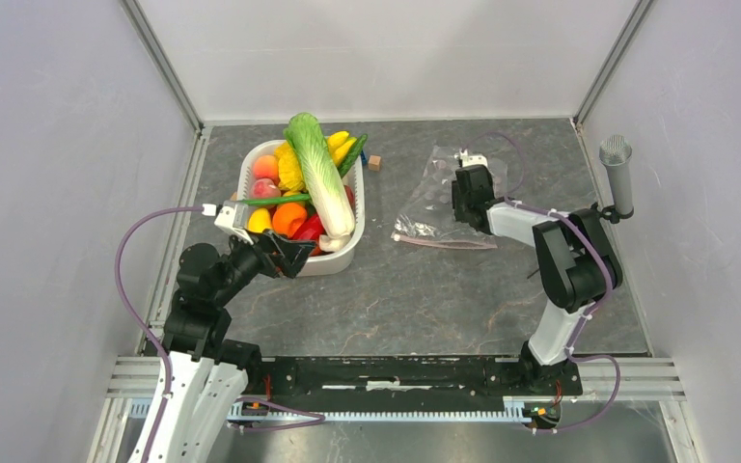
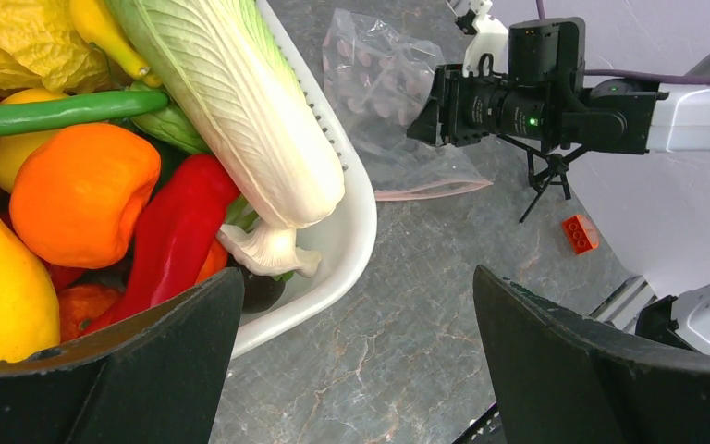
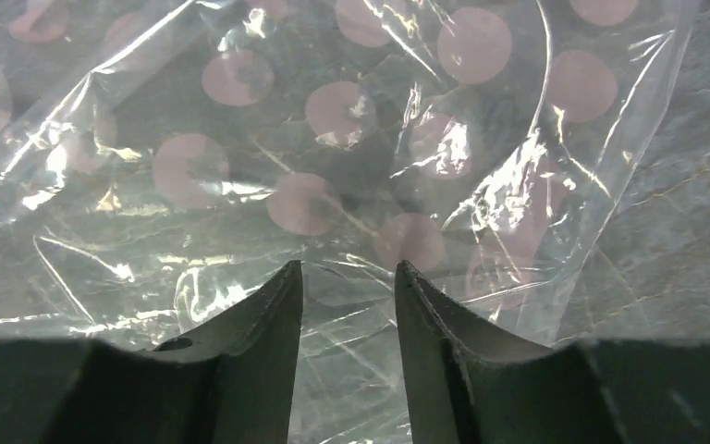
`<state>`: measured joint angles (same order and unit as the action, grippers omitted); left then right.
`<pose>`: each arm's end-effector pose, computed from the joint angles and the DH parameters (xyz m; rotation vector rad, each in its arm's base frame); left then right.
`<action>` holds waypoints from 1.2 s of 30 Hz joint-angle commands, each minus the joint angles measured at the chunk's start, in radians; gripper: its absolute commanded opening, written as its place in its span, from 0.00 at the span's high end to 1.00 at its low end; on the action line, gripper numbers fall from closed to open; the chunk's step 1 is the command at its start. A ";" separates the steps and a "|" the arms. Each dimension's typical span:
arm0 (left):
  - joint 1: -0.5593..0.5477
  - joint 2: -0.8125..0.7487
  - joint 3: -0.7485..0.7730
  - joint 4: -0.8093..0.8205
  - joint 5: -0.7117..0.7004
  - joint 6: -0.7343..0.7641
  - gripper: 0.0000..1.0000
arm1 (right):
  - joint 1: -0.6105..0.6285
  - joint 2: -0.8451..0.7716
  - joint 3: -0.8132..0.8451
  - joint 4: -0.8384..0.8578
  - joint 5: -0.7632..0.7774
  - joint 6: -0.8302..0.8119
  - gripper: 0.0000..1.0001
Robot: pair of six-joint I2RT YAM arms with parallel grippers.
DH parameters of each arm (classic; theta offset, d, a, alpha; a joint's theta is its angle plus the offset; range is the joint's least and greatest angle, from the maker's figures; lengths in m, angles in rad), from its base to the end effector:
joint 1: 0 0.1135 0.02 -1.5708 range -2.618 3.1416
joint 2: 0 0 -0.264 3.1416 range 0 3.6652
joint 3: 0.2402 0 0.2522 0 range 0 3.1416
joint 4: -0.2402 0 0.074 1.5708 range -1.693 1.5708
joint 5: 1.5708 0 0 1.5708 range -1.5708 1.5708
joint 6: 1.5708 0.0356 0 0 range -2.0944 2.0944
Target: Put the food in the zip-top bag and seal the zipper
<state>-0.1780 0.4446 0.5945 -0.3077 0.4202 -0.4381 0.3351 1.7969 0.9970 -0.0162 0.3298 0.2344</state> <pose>0.1156 -0.0356 0.3062 0.0892 1.7824 -0.8111 0.3501 0.1097 0.1584 0.0362 2.3336 -0.1127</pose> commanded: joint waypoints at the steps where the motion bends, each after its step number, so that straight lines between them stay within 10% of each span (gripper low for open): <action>1: 0.002 -0.002 0.001 0.010 0.009 -0.047 0.00 | -0.004 -0.028 -0.054 0.070 -0.114 0.062 0.63; 5: 0.003 0.001 0.000 0.011 0.006 -0.047 0.00 | -0.002 -0.131 -0.189 0.139 -0.218 0.136 0.97; 14: 0.003 0.028 0.002 0.025 0.009 -0.048 0.00 | 0.221 -0.469 -0.497 0.204 -0.139 0.374 0.99; 19: 0.003 0.034 0.006 0.021 0.012 -0.045 0.00 | 0.366 -0.628 -0.551 0.147 -0.049 0.404 0.82; 24: 0.003 0.028 0.004 0.020 0.007 -0.046 0.00 | 0.407 -0.726 -0.517 0.130 -0.269 -0.024 0.40; 36: 0.003 0.011 0.002 0.015 0.003 -0.044 0.00 | 0.667 -0.640 -0.583 0.232 -0.172 -0.428 0.34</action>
<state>-0.1780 0.4747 0.5945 -0.3069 0.4198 -0.4381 0.9745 1.1599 0.4263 0.1200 0.1246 -0.0643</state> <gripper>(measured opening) 0.994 0.668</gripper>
